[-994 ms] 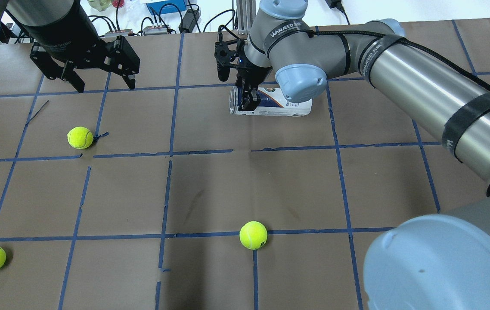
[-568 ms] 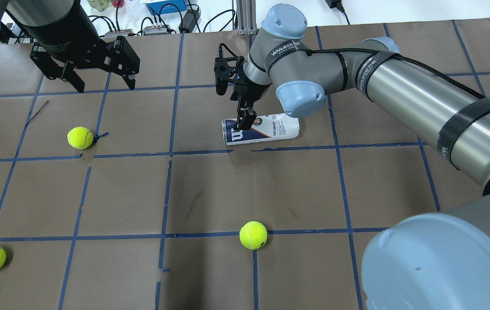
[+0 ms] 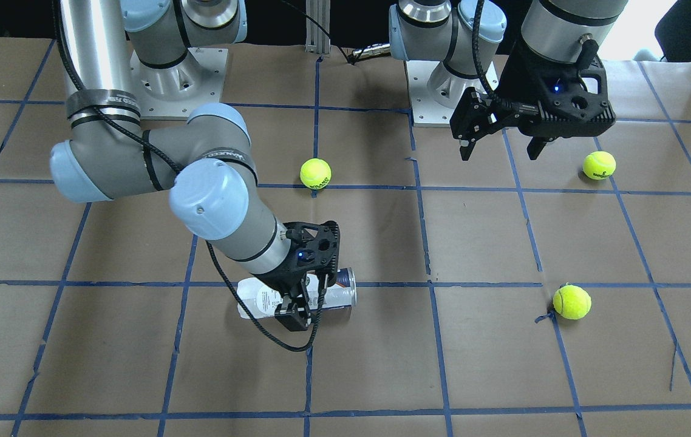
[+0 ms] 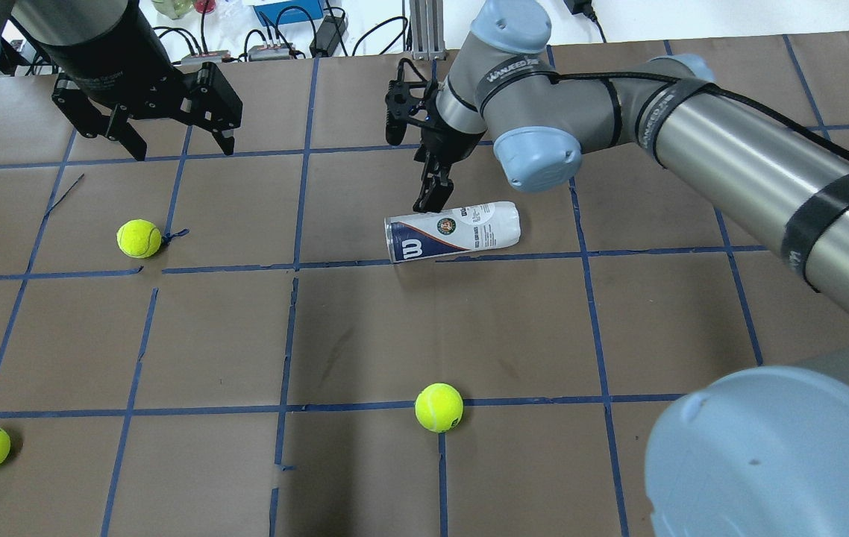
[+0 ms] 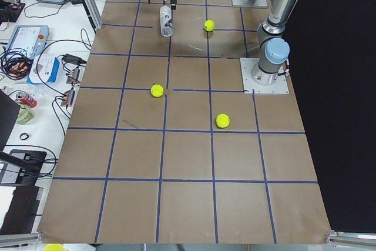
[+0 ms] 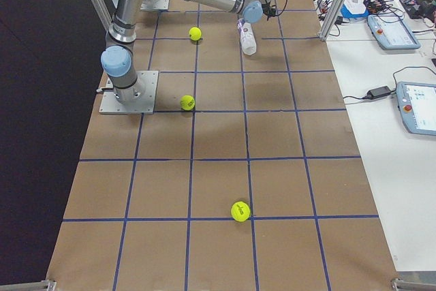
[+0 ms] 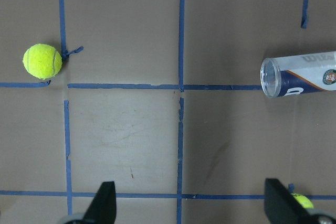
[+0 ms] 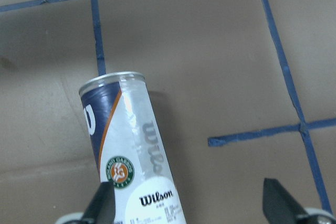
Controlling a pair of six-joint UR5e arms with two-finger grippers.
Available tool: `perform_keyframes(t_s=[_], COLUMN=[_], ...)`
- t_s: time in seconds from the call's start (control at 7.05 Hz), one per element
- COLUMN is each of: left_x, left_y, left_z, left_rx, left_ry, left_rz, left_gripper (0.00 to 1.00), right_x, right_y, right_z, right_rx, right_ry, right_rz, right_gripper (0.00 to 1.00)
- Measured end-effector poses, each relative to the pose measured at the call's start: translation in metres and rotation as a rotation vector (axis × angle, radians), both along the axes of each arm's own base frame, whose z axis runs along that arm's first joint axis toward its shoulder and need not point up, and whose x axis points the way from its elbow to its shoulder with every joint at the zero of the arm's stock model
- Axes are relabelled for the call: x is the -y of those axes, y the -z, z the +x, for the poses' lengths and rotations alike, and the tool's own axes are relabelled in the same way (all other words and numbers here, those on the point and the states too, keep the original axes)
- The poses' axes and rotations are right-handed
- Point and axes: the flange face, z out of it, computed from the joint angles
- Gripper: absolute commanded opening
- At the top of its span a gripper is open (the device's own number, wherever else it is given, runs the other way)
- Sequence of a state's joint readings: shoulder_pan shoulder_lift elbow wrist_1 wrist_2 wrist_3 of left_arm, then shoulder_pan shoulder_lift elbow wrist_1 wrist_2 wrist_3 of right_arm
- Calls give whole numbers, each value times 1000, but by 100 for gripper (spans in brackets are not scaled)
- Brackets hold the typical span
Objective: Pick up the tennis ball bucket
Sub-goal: 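Release the can and raise the right gripper while the left arm reaches toward it, then grasp the lying can's open end with the left gripper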
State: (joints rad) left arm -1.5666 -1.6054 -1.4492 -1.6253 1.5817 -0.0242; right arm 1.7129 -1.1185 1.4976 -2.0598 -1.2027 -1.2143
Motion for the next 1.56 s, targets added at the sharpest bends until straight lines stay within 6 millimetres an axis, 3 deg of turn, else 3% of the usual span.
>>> perform_keyframes(t_s=[0.28,0.57,0.71,1.14,1.28,1.56], left_x=[3,17,29,83,96,104], left_y=[3,28,60,209,247,300], left_z=[-2,-11,-17,-36,-45,-59], left_rx=[-24,-122,-193,-390,-492,-675], left_ry=[2,16,13,25,25,13], left_rz=[5,49,82,76,82,106], left_gripper=[100,100,100,100,100,100], right_x=[-4,-22,-29,-36,-38,-40], right_y=[-47,-91,-103,-127,-135,-146], right_z=[-55,-97,-105,-117,-122,-130], right_rx=[-65,-210,-249,-241,-237,-254], right_ry=[142,355,436,717,768,858], right_rz=[-2,6,4,18,10,-4], right_gripper=[100,100,100,100,100,100])
